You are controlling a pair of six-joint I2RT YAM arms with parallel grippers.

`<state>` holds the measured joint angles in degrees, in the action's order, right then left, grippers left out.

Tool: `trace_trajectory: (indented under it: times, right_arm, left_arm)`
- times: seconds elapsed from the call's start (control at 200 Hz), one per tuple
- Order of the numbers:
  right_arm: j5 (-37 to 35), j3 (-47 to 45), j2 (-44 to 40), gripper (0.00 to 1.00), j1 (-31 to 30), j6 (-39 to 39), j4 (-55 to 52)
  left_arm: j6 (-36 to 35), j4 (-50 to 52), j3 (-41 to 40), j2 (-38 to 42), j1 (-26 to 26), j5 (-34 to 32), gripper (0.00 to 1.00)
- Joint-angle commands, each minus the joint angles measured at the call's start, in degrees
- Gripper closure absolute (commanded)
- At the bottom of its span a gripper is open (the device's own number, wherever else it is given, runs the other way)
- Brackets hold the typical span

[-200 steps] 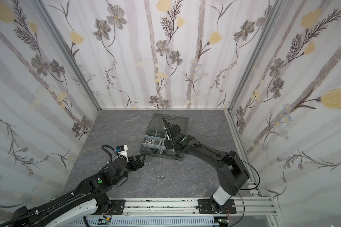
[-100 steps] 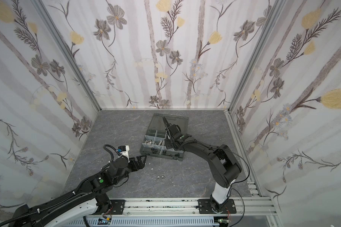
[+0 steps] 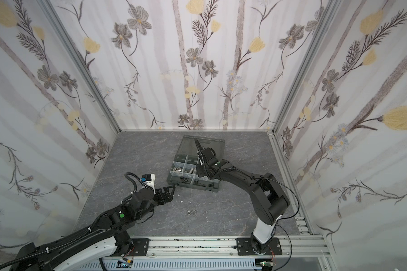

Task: Sort the screws and nuts into containers
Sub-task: Place the nut into the container, then pick up the nut from the bottom-center of the table.

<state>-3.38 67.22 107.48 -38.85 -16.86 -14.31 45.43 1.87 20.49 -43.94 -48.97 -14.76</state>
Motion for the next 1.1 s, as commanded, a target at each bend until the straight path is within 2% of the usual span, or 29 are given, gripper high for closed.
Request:
trace_trajectory:
  times: [0.0, 0.46, 0.71, 1.094]
  right_arm:
    - [0.80, -0.37, -1.51, 0.60, 0.02, -0.41, 2.52]
    - [2.94, -3.61, -6.07, 0.60, 0.06, -1.81, 3.62]
    - [3.28, -6.40, -7.74, 0.60, 0.09, -2.30, 3.68]
    - [3.63, -10.03, -9.13, 0.60, 0.04, -3.14, 3.76]
  left_arm:
    - [-0.05, -1.69, 0.44, -0.38, 0.02, 0.54, 0.09]
    - [-0.86, -1.61, 1.69, -5.34, -0.29, 5.36, 0.16]
    - [-1.97, -1.43, 4.86, -15.04, -2.74, 12.05, 0.20]
    - [-7.99, 3.99, 14.13, -32.26, -10.74, 11.10, 0.28]
